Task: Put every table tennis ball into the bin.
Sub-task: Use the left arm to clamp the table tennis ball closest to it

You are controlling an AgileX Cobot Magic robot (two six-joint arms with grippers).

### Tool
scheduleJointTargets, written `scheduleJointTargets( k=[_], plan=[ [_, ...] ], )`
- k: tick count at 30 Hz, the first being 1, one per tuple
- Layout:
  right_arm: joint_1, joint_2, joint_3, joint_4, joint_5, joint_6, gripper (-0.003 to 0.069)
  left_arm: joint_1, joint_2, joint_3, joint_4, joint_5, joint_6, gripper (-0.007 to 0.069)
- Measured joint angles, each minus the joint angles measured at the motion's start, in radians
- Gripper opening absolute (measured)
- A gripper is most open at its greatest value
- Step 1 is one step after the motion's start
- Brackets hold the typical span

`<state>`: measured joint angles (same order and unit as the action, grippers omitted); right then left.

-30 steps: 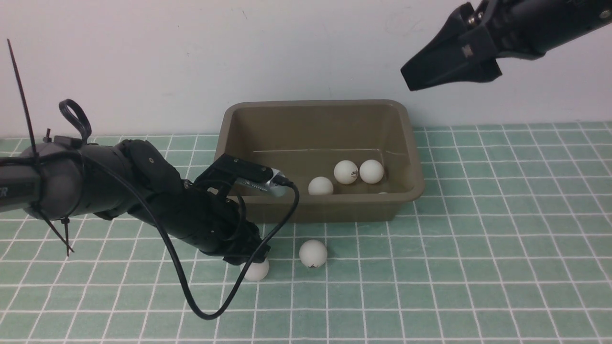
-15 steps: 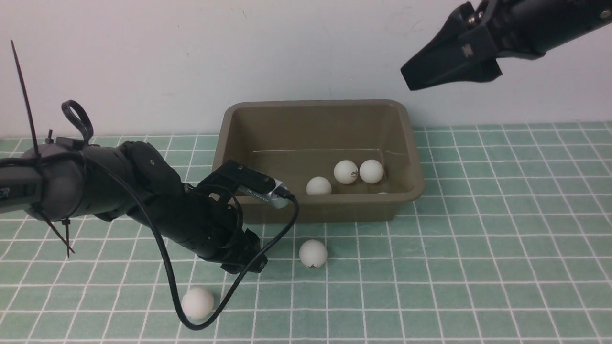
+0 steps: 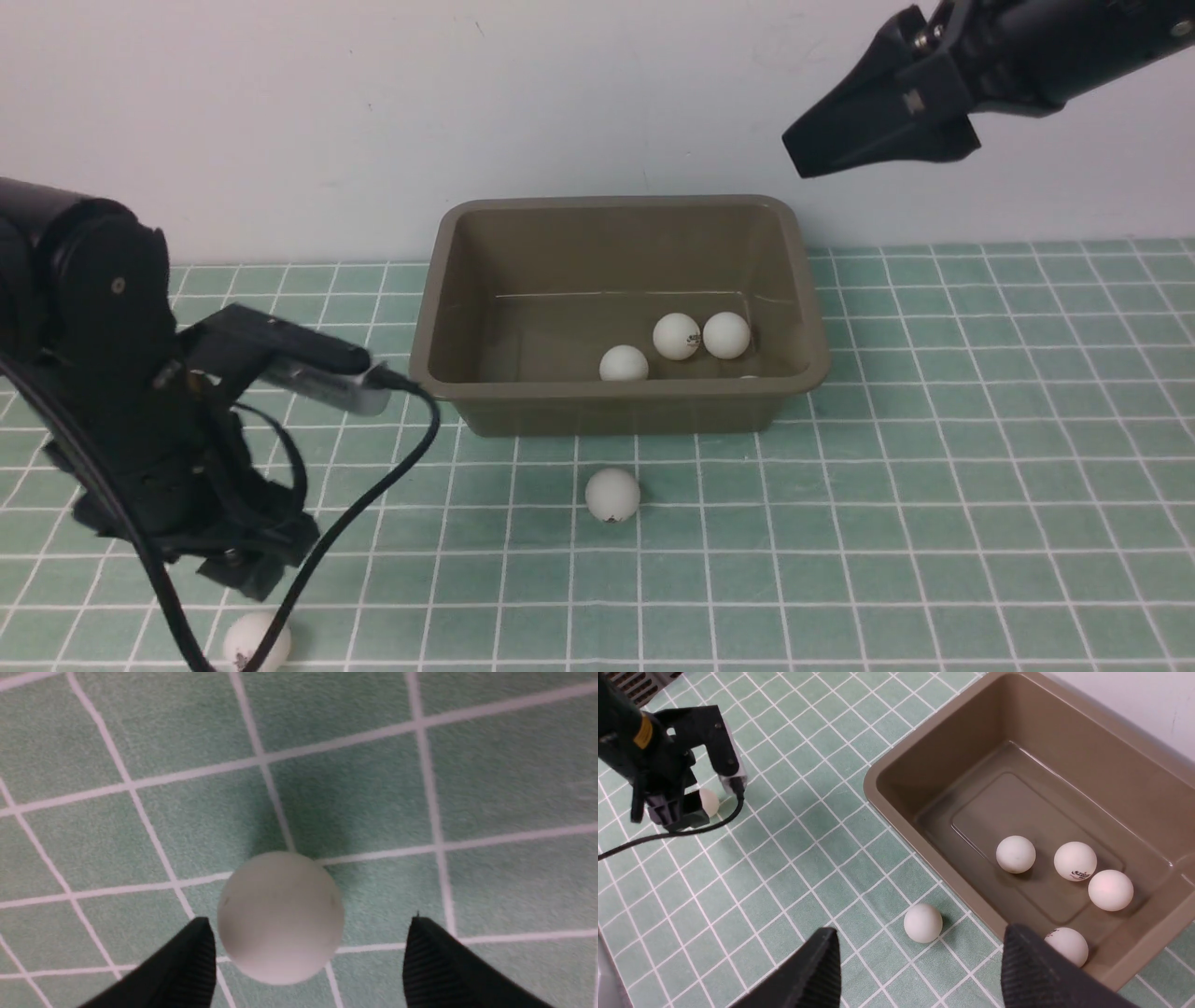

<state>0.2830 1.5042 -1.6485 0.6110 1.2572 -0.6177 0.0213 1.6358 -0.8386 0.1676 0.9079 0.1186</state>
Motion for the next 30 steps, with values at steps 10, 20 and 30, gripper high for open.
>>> scheduleJointTargets(
  k=[10,20,30],
  plan=[
    [0.000,0.000,0.000,0.002,0.000,0.000,0.0421,0.066,0.097,0.000,-0.006,-0.072,-0.001,0.0439],
    [0.000,0.000,0.000,0.006,0.000,0.000,0.0421,0.066,0.123,-0.003,-0.001,-0.077,-0.012,0.0353],
    [0.000,0.000,0.000,0.006,0.000,0.000,0.0421,0.066,0.060,-0.144,-0.108,-0.074,0.029,0.0353]
  ],
)
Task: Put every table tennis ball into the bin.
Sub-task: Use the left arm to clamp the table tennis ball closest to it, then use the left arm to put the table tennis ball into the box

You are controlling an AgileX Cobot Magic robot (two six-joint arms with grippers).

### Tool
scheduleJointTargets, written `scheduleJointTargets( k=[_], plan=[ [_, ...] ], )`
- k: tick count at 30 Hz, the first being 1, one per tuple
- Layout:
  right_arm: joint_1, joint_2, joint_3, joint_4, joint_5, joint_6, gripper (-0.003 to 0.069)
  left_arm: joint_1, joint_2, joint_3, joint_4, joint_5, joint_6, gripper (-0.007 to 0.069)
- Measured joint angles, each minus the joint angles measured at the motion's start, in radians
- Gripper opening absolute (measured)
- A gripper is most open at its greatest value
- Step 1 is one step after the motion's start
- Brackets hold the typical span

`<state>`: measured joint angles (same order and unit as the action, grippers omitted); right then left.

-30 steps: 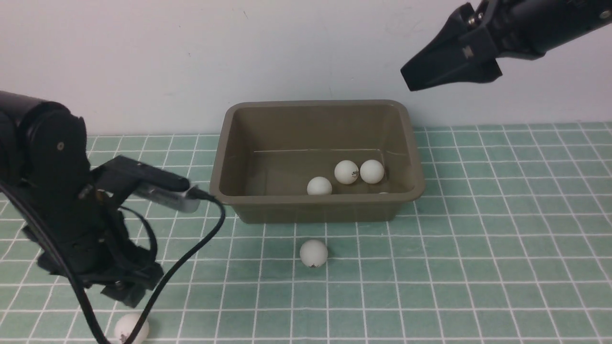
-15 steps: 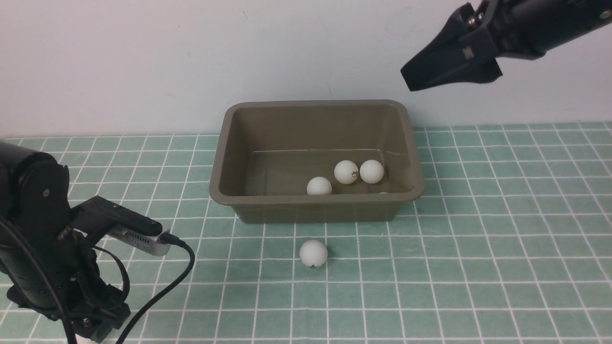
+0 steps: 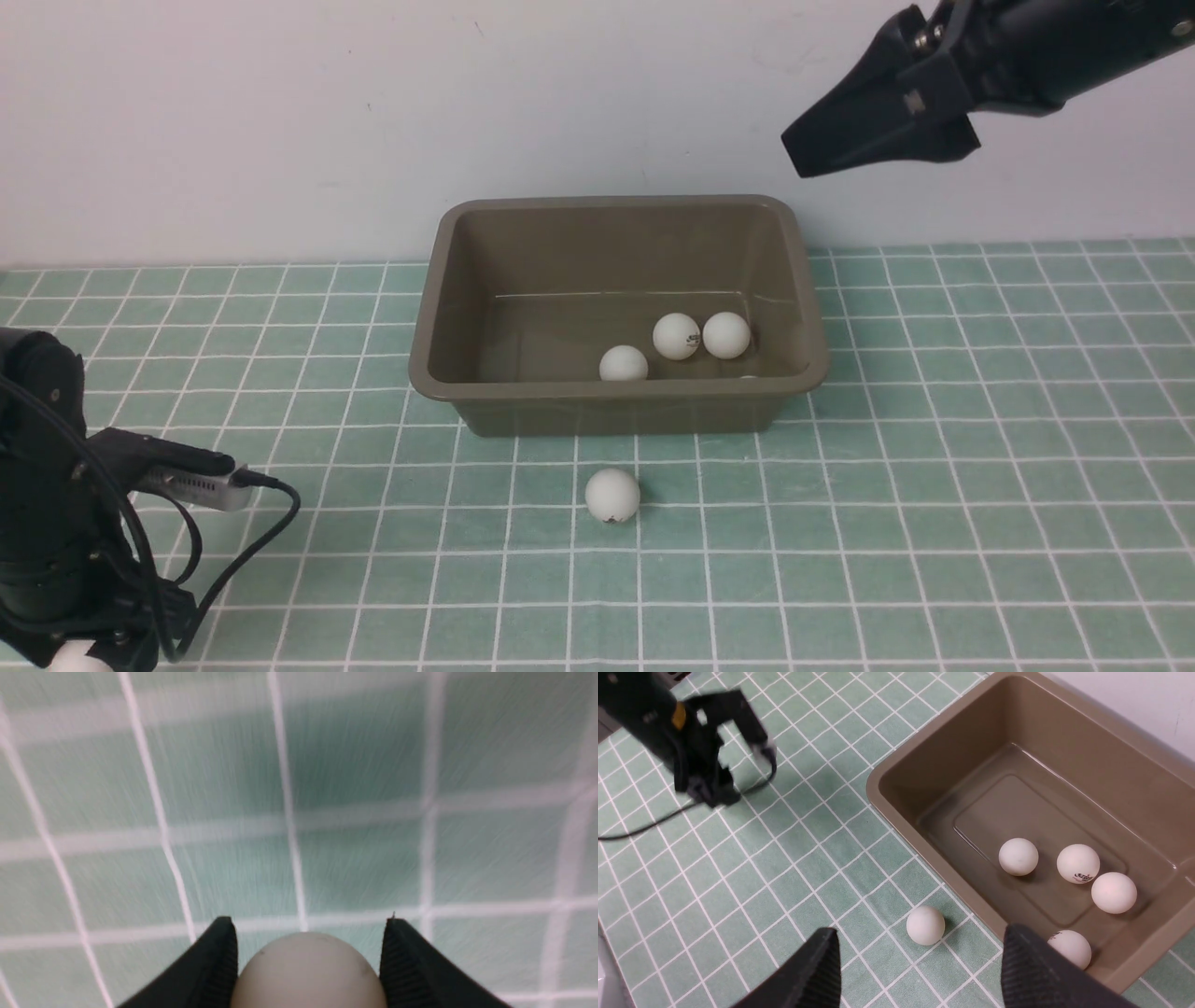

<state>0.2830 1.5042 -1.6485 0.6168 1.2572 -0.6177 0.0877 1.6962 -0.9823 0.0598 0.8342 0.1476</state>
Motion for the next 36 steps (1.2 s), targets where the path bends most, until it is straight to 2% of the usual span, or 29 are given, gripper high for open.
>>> scheduleJointTargets(
  k=[3,6,11,14,21,32,36],
  plan=[
    [0.000,0.000,0.000,0.000,0.000,0.000,0.0421,0.000,-0.060,-0.103,-0.113,0.008,0.077,0.0353],
    [0.000,0.000,0.000,0.000,0.000,0.000,0.0421,0.000,-0.084,-0.208,-0.297,0.023,0.194,0.0353],
    [0.000,0.000,0.000,0.000,0.000,0.000,0.0421,-0.045,-0.033,-0.362,-0.717,0.025,0.524,0.0353],
    [0.000,0.000,0.000,0.000,0.000,0.000,0.0421,-0.099,0.052,-0.430,-0.871,0.025,0.667,0.0353],
    [0.000,0.000,0.000,0.000,0.000,0.000,0.0421,-0.156,0.211,-0.514,-0.940,0.021,0.738,0.0353],
    [0.000,0.000,0.000,0.000,0.000,0.000,0.0421,-0.206,0.411,-0.608,-0.942,0.026,0.883,0.0357],
    [0.000,0.000,0.000,0.000,0.000,0.000,0.0421,-0.208,0.428,-0.630,-0.933,0.037,0.883,0.0382]
  ],
)
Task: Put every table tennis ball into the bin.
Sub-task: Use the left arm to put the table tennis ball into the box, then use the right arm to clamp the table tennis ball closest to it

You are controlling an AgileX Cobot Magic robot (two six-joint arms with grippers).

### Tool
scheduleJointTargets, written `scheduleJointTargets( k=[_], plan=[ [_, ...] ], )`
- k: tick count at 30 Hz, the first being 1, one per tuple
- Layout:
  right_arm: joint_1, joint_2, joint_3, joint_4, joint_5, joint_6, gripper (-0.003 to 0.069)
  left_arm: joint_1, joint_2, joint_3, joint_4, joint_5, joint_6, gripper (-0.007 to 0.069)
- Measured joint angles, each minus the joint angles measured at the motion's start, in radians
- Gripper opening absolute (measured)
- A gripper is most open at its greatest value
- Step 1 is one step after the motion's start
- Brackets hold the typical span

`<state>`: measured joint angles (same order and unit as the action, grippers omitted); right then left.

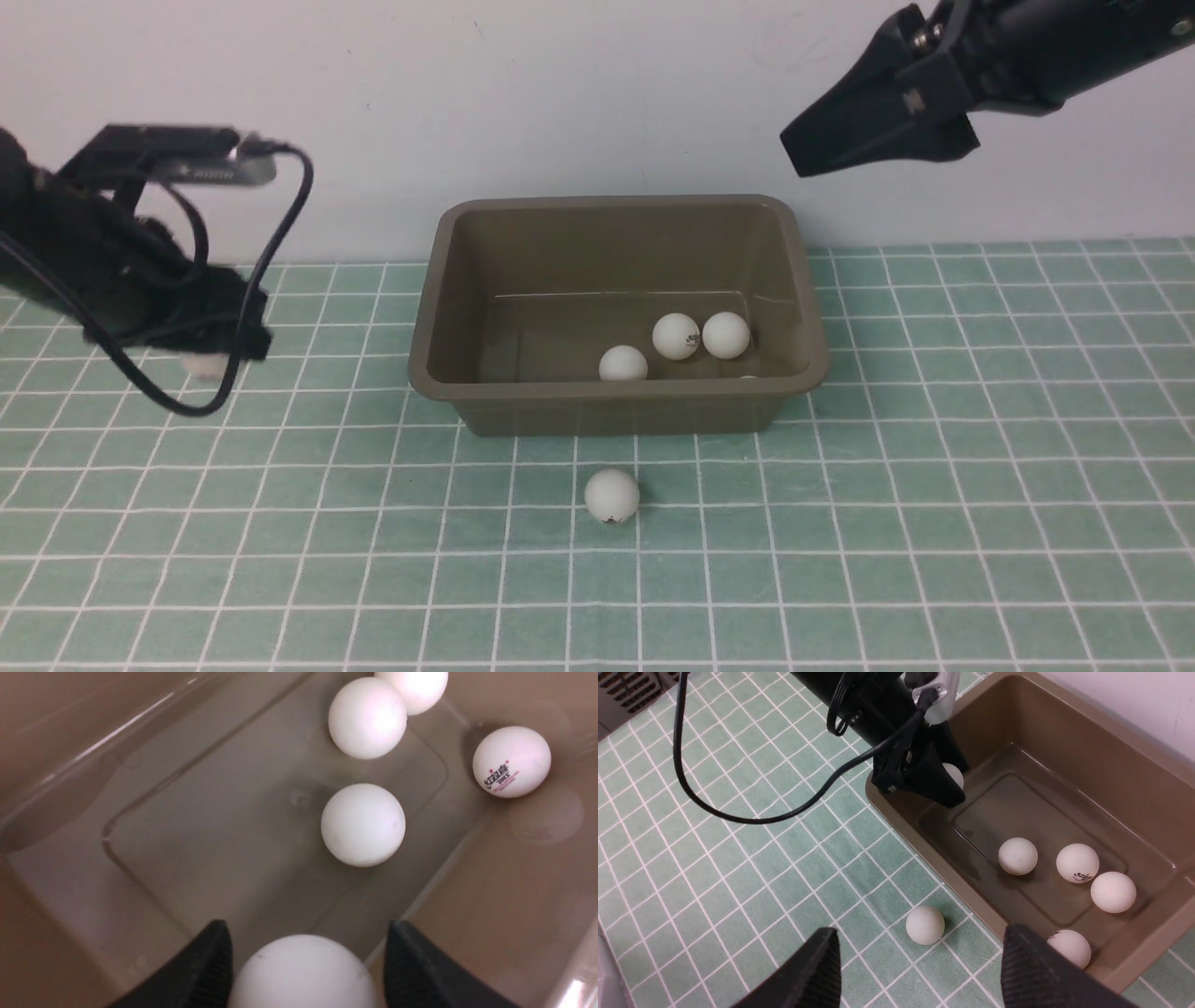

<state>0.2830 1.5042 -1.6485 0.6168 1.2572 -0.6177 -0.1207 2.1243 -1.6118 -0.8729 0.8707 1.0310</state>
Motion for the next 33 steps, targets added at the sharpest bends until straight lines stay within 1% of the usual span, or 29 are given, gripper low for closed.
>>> scheduleJointTargets(
  k=[2,4,8,10,12,13,14,16,19,22,23,25,29,33],
  plan=[
    [0.000,0.000,0.000,0.000,0.000,0.000,0.0421,0.000,0.000,-0.014,0.012,0.008,-0.008,0.0407],
    [0.000,0.000,0.000,0.000,0.000,0.000,0.0421,0.000,-0.007,-0.037,0.036,0.016,-0.018,0.0448],
    [0.000,0.000,0.000,0.000,0.000,-0.001,0.0421,0.000,-0.035,-0.080,0.102,0.041,-0.063,0.0486],
    [0.000,0.000,0.000,0.000,0.000,-0.001,0.0421,0.000,-0.058,-0.113,0.158,0.069,-0.117,0.0492],
    [0.000,0.000,0.000,0.000,0.000,-0.001,0.0421,0.000,-0.090,-0.148,0.221,0.108,-0.206,0.0491],
    [0.000,0.000,0.000,0.000,0.000,-0.001,0.0421,0.000,-0.112,-0.162,0.264,0.134,-0.250,0.0487],
    [0.000,0.000,0.000,0.000,0.000,-0.001,0.0421,0.000,-0.126,-0.171,0.291,0.149,-0.261,0.0484],
    [0.000,0.000,0.000,0.000,0.000,-0.001,0.0421,0.000,-0.158,-0.189,0.357,0.220,-0.366,0.0466],
    [0.000,0.000,0.000,0.000,0.000,-0.001,0.0421,0.000,-0.202,-0.195,0.463,0.308,-0.457,0.0440],
    [0.000,0.000,0.000,0.002,0.000,-0.001,0.0421,0.000,-0.219,-0.197,0.546,0.348,-0.537,0.0413],
    [0.000,0.000,0.000,0.002,0.000,-0.001,0.0421,0.000,-0.219,-0.196,0.564,0.352,-0.550,0.0405],
    [0.000,0.000,0.000,0.002,0.000,-0.001,0.0421,0.000,-0.219,-0.186,0.596,0.356,-0.614,0.0383],
    [0.000,0.000,0.000,0.002,0.000,-0.001,0.0421,0.000,-0.218,-0.165,0.617,0.357,-0.738,0.0339],
    [0.000,0.000,0.000,0.003,0.000,-0.001,0.0421,0.000,-0.218,-0.148,0.618,0.357,-0.778,0.0303]
  ],
)
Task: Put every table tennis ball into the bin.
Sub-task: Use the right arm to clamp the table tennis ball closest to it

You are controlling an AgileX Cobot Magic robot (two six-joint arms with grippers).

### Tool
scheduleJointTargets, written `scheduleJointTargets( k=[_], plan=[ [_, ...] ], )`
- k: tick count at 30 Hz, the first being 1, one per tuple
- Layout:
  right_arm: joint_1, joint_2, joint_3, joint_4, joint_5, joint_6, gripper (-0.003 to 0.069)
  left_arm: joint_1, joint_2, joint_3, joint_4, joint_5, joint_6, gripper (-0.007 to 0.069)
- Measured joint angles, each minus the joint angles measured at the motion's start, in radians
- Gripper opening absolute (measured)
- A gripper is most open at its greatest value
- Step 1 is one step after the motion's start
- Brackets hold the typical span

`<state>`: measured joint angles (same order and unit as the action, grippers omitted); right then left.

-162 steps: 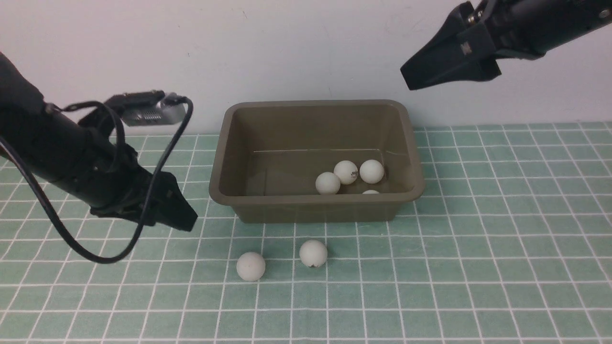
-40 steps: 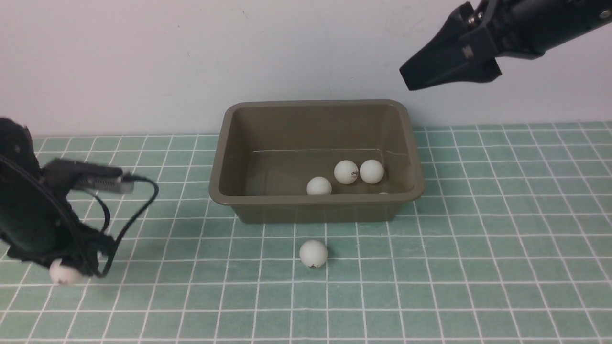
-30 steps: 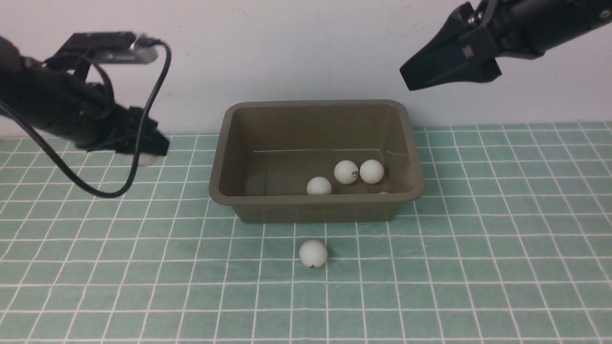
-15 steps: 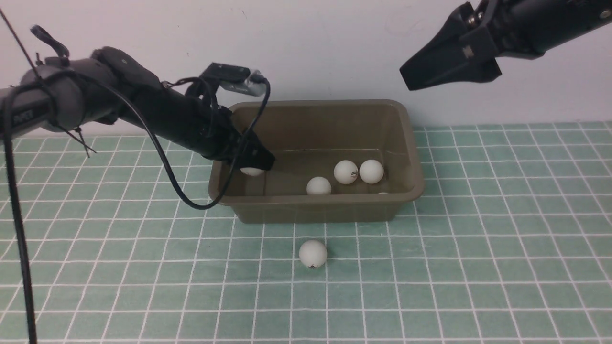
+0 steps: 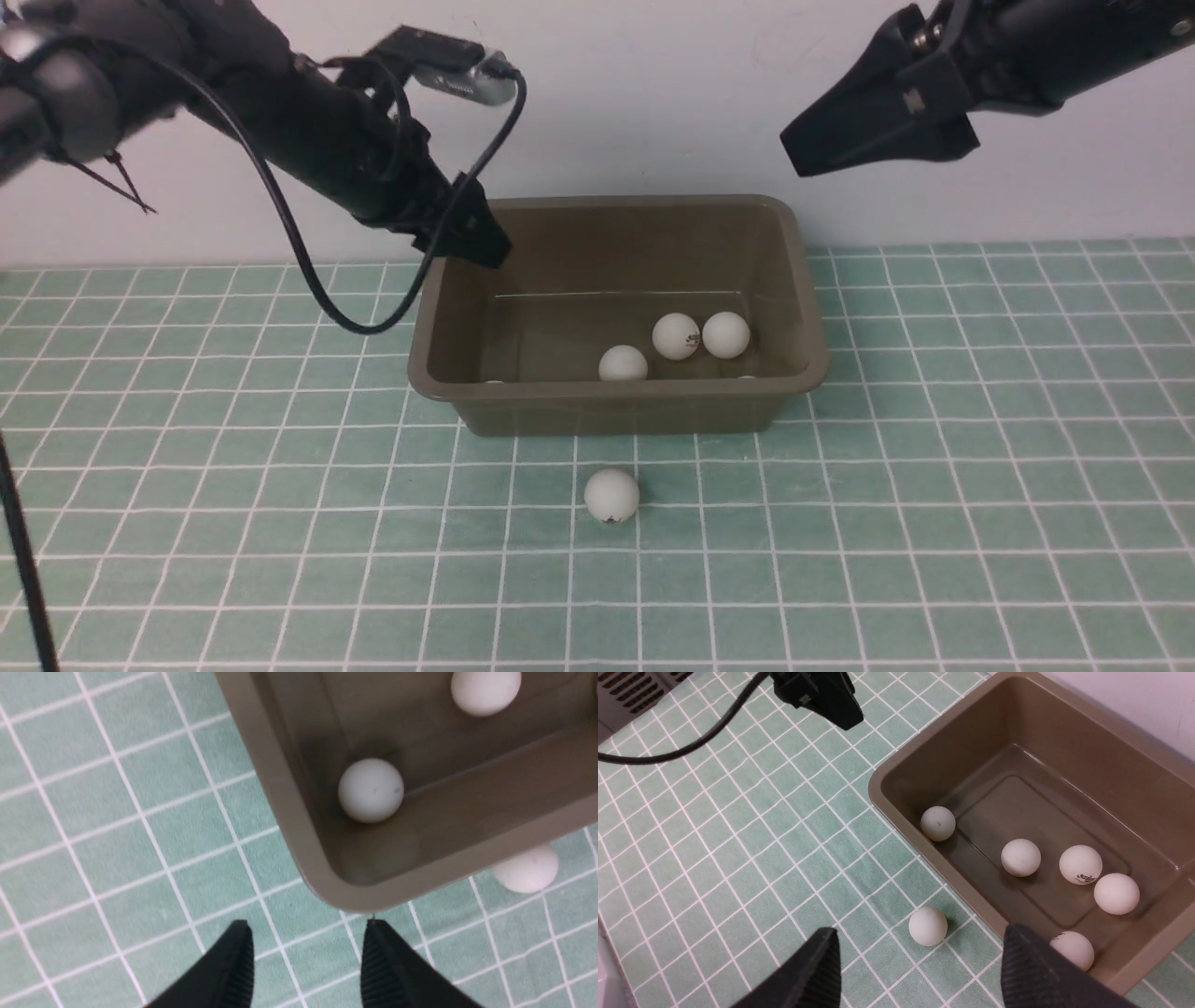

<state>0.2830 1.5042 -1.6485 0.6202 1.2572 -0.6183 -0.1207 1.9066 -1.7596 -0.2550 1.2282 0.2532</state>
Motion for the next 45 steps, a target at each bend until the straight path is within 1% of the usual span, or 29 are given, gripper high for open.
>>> scheduleJointTargets(
  k=[7,10,16,19,22,25,30,35,38,40,45],
  plan=[
    [0.000,0.000,0.000,0.000,0.000,-0.001,0.0421,0.000,-0.001,0.080,-0.007,-0.001,-0.016,0.0248],
    [0.000,0.000,0.000,-0.001,0.000,-0.001,0.0421,0.000,-0.002,0.133,-0.031,-0.003,-0.017,0.0243],
    [0.000,0.000,0.000,-0.004,0.000,-0.001,0.0421,-0.009,-0.002,0.295,-0.178,-0.005,0.036,0.0237],
    [0.000,0.000,0.000,-0.005,0.000,-0.001,0.0421,-0.028,-0.003,0.349,-0.258,-0.006,0.088,0.0237],
    [0.000,0.000,0.000,-0.005,0.000,-0.001,0.0421,-0.070,-0.003,0.401,-0.334,-0.013,0.154,0.0237],
    [0.000,0.000,0.000,-0.005,0.000,-0.001,0.0421,-0.114,-0.003,0.415,-0.363,-0.016,0.189,0.0237],
    [0.000,0.000,0.000,-0.005,0.000,-0.001,0.0421,-0.174,-0.004,0.417,-0.369,-0.026,0.215,0.0237],
    [0.000,0.000,0.000,-0.008,0.000,-0.001,0.0421,-0.262,-0.004,0.417,-0.323,-0.050,0.217,0.0237],
    [0.000,0.000,0.000,-0.008,0.000,-0.001,0.0421,-0.307,-0.004,0.418,-0.291,-0.094,0.203,0.0239],
    [0.000,0.000,0.000,-0.008,0.000,-0.001,0.0421,-0.352,-0.004,0.418,-0.251,-0.151,0.178,0.0240],
    [0.000,0.000,0.000,-0.008,0.000,-0.001,0.0421,-0.425,-0.004,0.418,-0.176,-0.270,0.143,0.0240]
  ],
)
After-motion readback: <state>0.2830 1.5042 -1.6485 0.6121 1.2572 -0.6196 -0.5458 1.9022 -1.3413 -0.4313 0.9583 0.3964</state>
